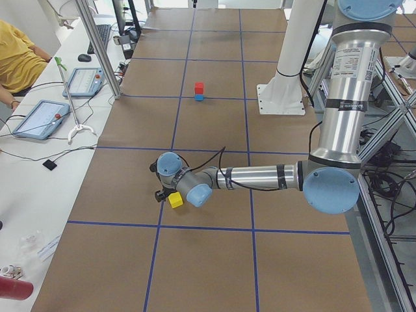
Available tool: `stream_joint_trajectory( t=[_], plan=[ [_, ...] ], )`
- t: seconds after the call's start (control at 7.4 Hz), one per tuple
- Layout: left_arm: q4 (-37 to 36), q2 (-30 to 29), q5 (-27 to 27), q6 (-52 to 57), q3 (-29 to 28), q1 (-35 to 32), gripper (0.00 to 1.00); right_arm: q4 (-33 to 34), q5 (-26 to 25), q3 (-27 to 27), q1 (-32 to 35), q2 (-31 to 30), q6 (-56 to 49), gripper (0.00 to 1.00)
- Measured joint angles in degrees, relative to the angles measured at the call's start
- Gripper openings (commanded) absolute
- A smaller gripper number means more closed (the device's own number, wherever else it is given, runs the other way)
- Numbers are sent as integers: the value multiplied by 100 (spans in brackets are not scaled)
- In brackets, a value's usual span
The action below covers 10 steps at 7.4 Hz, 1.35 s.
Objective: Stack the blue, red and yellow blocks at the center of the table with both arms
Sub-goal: 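Lower the left gripper onto the yellow block and grasp it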
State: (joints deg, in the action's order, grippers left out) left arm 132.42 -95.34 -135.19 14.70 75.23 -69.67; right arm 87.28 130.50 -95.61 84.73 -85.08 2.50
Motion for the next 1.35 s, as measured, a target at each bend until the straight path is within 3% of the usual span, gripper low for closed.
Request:
stream_joint_trajectory(
  t=[0.81, 0.95, 1.22, 1.35],
  plan=[
    [12, -108, 16, -56, -266, 38, 100, 0, -4, 15, 0, 35, -3, 100],
    [12, -119, 20, -60, -294, 43, 94, 0, -6, 14, 0, 35, -3, 100],
    [16, -127, 28, -68, -339, 75, 66, 0, -7, 11, 0, 31, -4, 100],
    [14, -143, 32, -73, -357, 122, 38, 0, -7, 10, 0, 28, -4, 100]
  ],
)
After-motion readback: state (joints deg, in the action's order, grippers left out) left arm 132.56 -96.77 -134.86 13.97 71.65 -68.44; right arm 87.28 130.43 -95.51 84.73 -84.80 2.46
